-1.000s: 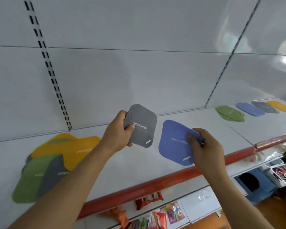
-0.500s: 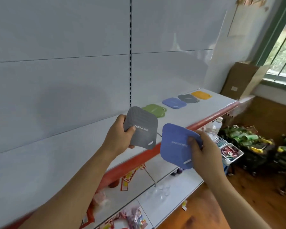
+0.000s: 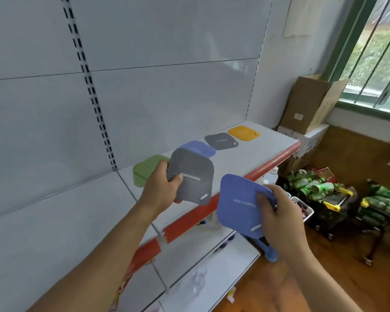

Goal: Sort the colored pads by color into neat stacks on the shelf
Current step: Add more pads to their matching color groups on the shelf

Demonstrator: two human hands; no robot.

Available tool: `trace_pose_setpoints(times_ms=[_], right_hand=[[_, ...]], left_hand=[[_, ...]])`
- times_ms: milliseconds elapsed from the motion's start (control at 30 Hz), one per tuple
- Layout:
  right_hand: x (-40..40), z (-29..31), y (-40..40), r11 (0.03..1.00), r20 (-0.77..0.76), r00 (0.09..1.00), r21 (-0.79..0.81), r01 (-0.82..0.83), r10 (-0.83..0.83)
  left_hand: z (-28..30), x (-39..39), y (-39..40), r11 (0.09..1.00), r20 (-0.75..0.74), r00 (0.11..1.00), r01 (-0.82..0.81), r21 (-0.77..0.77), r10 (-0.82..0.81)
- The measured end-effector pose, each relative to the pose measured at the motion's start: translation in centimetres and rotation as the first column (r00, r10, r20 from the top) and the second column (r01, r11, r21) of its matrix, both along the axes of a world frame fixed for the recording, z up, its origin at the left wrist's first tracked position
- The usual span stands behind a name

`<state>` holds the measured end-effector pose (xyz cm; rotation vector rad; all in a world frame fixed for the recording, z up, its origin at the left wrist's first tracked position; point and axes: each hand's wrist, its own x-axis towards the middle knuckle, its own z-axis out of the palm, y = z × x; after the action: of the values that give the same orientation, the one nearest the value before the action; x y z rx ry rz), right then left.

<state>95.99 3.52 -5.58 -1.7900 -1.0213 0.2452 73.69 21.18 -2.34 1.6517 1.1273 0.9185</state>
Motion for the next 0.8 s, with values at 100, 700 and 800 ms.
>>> trace_pose_setpoints(times_ms=[100, 700, 800], right_hand=[[3.8, 0.8, 2.2, 1.000, 0.000, 1.000, -0.013, 0.011, -0.011], [28.6, 0.9, 18.9, 0.982, 0.007, 0.983, -0.036, -0.184, 0.184], [33.0, 1.1, 21.6, 0.971, 0.005, 0.971, -0.040, -0.237, 0.238]], left_hand=[[-0.5, 4.2, 2.7, 1.000, 0.024, 1.000, 0.010, -0.018, -0.010], [-2.8, 26.8, 17.8, 0.954, -0.078, 0.958, -0.282, -0.104, 0.275], [-3.5, 29.3, 19.0, 0.915, -0.213, 0.904, -0.395, -0.087, 0.370]])
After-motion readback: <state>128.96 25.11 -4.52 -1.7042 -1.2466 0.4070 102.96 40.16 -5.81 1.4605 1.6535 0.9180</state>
